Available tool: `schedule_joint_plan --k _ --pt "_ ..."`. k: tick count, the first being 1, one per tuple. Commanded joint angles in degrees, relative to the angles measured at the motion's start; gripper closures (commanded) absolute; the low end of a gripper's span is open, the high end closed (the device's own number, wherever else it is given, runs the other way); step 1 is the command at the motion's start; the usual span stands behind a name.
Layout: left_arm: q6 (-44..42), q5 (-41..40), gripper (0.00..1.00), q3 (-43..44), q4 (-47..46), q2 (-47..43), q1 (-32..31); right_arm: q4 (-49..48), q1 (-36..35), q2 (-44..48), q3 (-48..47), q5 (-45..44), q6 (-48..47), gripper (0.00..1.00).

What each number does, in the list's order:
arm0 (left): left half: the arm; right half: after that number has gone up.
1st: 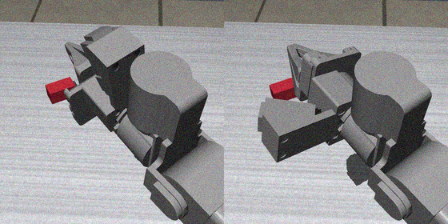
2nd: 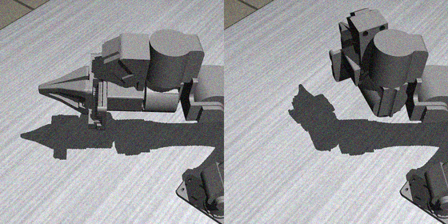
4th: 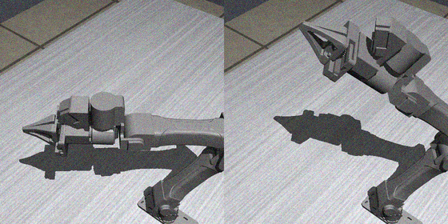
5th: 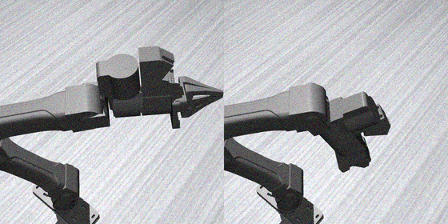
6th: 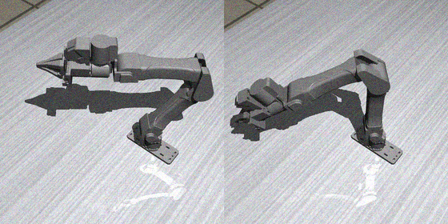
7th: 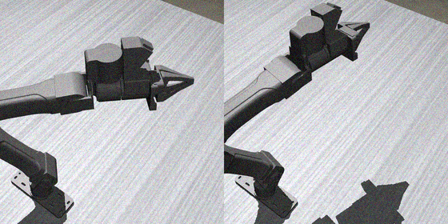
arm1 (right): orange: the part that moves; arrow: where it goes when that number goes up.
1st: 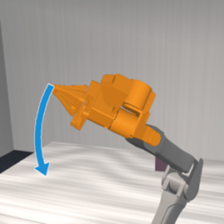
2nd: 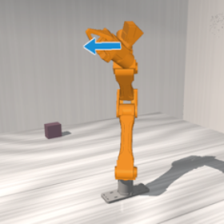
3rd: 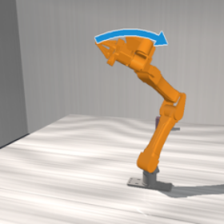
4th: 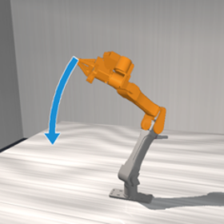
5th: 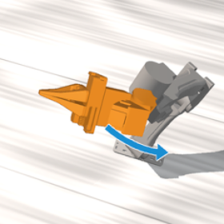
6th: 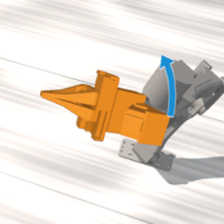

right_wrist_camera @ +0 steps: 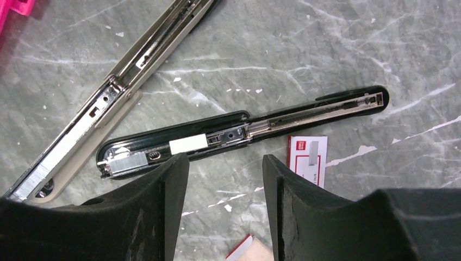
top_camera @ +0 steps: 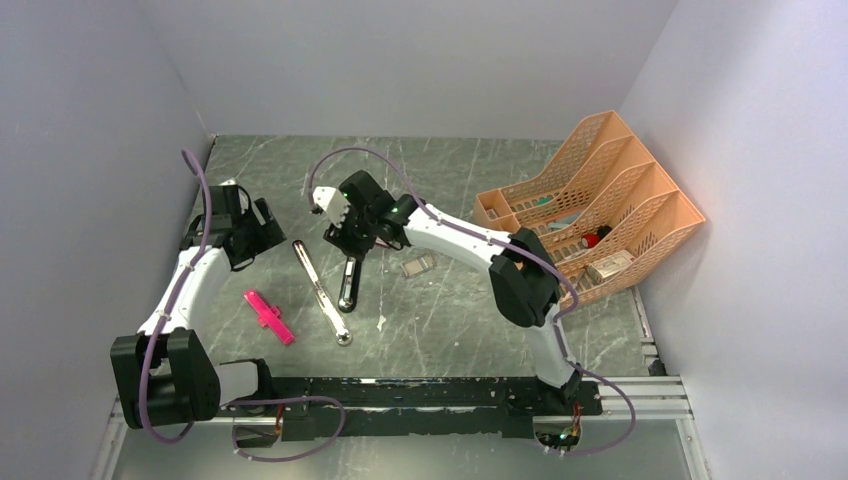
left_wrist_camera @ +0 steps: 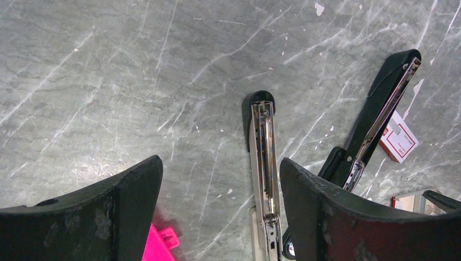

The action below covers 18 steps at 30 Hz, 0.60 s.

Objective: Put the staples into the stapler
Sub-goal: Install the staple into the stapler.

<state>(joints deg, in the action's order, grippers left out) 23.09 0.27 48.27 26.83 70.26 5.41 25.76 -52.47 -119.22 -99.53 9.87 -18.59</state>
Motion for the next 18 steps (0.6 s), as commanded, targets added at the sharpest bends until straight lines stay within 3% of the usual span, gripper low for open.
schedule_joint_plan --k 1,5,18 --pt "-0.7 1.0 0.17 1.9 -1.1 -0.6 -0.5 4.6 0.3 -3.8 -6.3 4.0 -3.7 0.44" --pt "-0.7 1.1 0.17 1.9 -1.1 -0.5 -0.6 10.8 0.5 -8.9 -12.1 8.6 -7.4 0.43" --pt "-0.7 0.7 0.17 1.8 -1.0 -0.7 -0.9 10.6 -0.4 -10.3 -10.2 8.1 -7.9 0.41"
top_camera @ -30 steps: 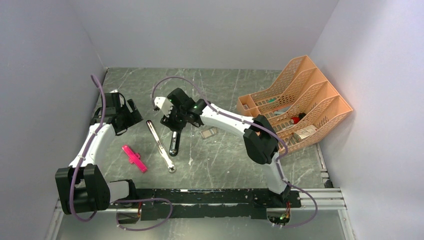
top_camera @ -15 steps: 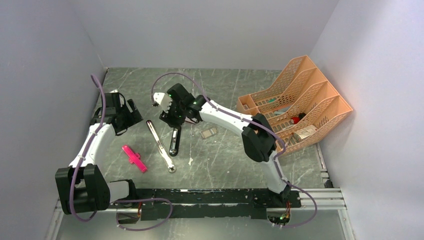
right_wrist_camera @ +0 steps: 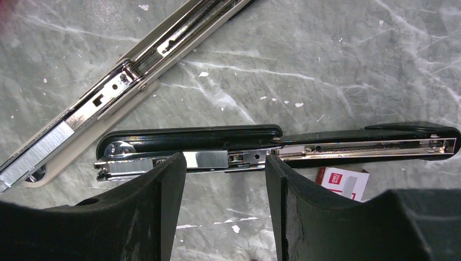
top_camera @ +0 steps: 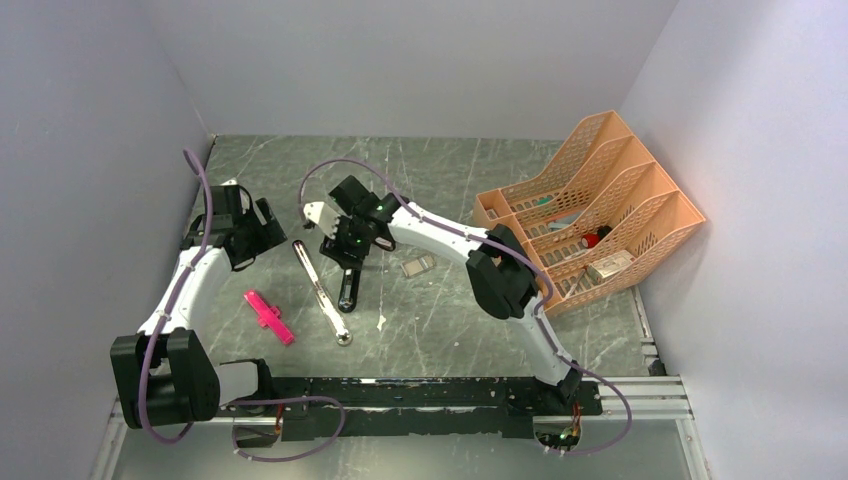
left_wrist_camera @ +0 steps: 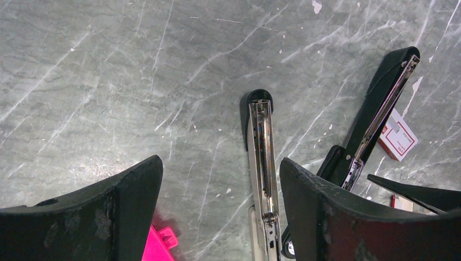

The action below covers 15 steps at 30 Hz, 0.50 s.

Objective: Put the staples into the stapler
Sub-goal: Install the staple into the stapler.

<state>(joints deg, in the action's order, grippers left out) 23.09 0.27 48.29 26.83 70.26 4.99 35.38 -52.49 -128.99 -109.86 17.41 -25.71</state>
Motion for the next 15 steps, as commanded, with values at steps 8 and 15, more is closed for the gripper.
schedule_joint_plan --k 8,15 --pt "-0.7 0.6 0.17 1.9 -0.9 -0.6 -0.6 1.8 -0.7 -1.7 0.1 0.5 -1.0 0.41" --pt "-0.7 0.7 0.17 1.9 -1.0 -0.6 -0.6 2.6 -0.7 -2.0 0.5 0.3 -1.2 0.40"
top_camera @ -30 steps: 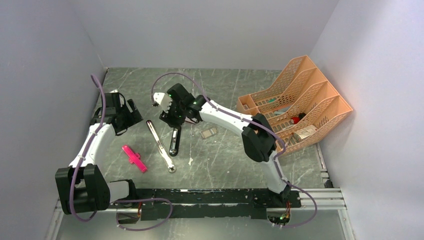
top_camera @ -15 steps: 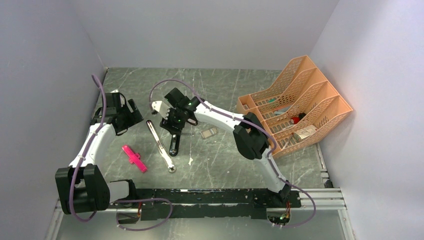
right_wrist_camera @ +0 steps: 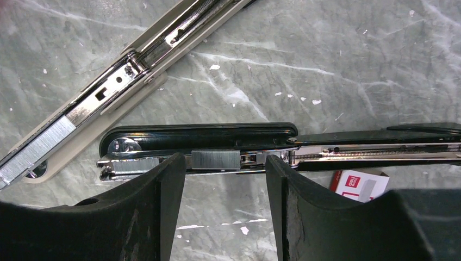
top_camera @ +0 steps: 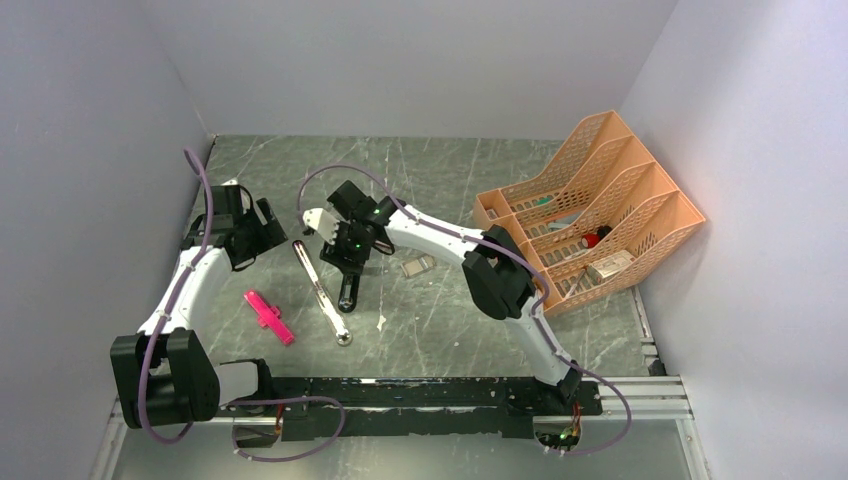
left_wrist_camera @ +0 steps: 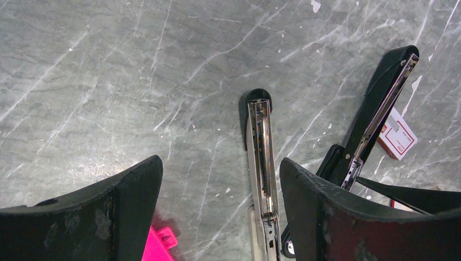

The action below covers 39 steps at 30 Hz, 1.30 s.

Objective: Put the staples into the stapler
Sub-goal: Install the staple into the stapler, then pick up the stapler.

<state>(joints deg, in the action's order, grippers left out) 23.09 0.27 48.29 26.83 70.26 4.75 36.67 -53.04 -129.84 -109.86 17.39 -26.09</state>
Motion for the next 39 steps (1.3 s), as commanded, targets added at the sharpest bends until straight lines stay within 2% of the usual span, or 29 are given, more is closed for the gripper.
schedule_joint_plan --k 1,18,24,29,39 --pt "-0.7 0.7 0.17 2.0 -1.0 -0.6 -0.4 1.5 -0.2 -1.3 0.5 0.4 -0.8 0.40" --pt "-0.7 0.6 0.17 1.9 -0.9 -0.6 -0.4 2.3 -0.4 -2.8 0.0 -0.7 -0.6 0.42" --pt "-0.7 0.5 0.17 2.0 -0.9 -0.7 -0.5 2.5 -0.4 -2.8 -0.2 -1.0 -0.7 0.48" --pt "-0.7 0.5 0.17 1.9 -0.9 -0.6 -0.4 2.2 -0.3 -1.7 -0.2 -0.9 -0.5 0.52" --pt "-0.7 0.5 0.17 2.0 -0.9 -0.7 -0.4 -1.7 -0.3 3.9 2.1 -0.5 0.8 0.53"
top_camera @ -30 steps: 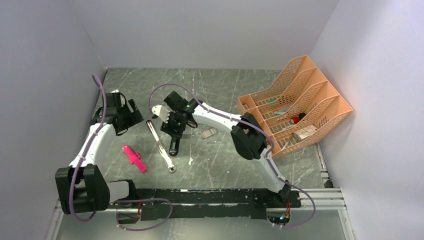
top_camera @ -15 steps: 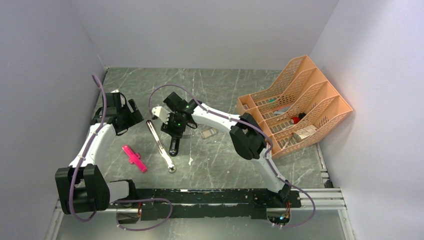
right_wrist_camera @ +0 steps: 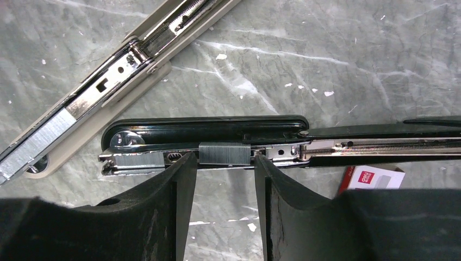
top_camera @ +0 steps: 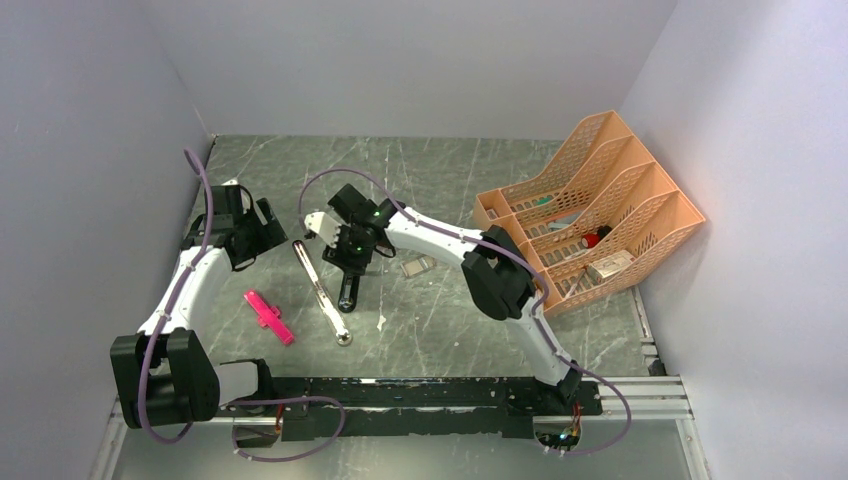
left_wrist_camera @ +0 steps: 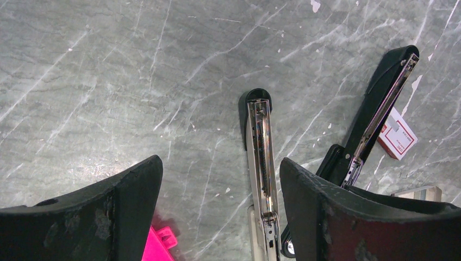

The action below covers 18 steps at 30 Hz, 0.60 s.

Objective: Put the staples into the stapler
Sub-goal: Pick up the stapler.

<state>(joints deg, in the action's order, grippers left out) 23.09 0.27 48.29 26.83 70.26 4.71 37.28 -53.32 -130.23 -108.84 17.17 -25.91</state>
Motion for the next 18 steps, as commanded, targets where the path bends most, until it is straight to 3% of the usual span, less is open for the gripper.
schedule_joint_plan --k 1,13,18 --pt "-0.7 0.5 0.17 2.0 -0.9 -0.6 -0.4 -2.5 0.0 4.6 1.3 -0.3 0.7 0.53" --pt "-0.7 0.7 0.17 2.0 -1.1 -0.7 -0.5 -2.4 0.0 4.1 1.7 -1.5 1.0 0.53" --pt "-0.7 0.5 0.17 2.0 -0.9 -0.7 -0.6 -2.0 0.0 2.9 0.7 -1.3 0.9 0.45"
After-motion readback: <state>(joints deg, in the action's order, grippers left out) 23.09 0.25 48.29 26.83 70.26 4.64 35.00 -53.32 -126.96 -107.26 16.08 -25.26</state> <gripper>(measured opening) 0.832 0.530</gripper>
